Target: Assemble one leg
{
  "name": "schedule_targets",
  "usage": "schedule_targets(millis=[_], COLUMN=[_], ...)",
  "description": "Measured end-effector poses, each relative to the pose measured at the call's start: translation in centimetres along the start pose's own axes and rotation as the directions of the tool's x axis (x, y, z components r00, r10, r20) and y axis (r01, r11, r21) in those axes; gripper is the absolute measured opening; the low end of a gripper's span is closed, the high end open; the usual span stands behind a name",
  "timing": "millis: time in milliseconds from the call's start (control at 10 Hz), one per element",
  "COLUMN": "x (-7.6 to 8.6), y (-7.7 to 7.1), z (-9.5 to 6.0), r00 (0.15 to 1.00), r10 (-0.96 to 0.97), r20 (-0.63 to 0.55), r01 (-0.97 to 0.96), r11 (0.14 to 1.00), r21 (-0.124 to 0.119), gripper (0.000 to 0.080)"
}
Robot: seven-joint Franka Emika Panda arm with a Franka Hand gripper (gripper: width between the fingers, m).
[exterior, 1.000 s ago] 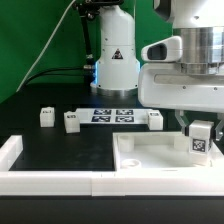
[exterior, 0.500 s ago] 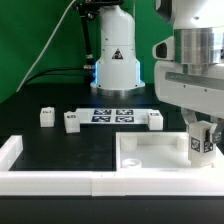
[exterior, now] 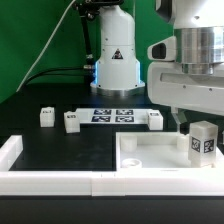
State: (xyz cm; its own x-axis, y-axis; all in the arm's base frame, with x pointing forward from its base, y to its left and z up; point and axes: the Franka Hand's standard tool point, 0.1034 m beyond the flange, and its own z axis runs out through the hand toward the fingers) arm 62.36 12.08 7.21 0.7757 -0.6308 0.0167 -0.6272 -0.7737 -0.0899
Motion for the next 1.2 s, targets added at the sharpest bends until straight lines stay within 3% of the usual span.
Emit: schedule_targets(millis=[200, 400, 600, 900, 1000, 1100, 1200], x=[0.48, 0.48, 0.29, 0.7, 0.7, 0.7, 0.71], y=[0.26, 0.22, 0.07, 0.26, 0.3, 0.3, 0.31], z=[0.41, 0.47, 0.46, 0.36, 0.4, 0.41, 0.41], r00=[0.932, 0.827, 0.728, 0.504, 0.507, 0.507, 0.507], r10=[-0.362, -0.562, -0.686, -0.864, -0.862, -0.862, -0.862], r20=[0.003, 0.002, 0.005, 0.009, 0.009, 0.009, 0.009], r01=[0.362, 0.562, 0.686, 0.863, 0.862, 0.861, 0.861], r11=[0.932, 0.827, 0.728, 0.503, 0.506, 0.507, 0.507], r21=[0.0, -0.008, -0.009, -0.035, -0.034, -0.034, -0.035], gripper=[0.0647, 0.0649, 0.0649, 0.0649, 0.0526, 0.0526, 0.0386])
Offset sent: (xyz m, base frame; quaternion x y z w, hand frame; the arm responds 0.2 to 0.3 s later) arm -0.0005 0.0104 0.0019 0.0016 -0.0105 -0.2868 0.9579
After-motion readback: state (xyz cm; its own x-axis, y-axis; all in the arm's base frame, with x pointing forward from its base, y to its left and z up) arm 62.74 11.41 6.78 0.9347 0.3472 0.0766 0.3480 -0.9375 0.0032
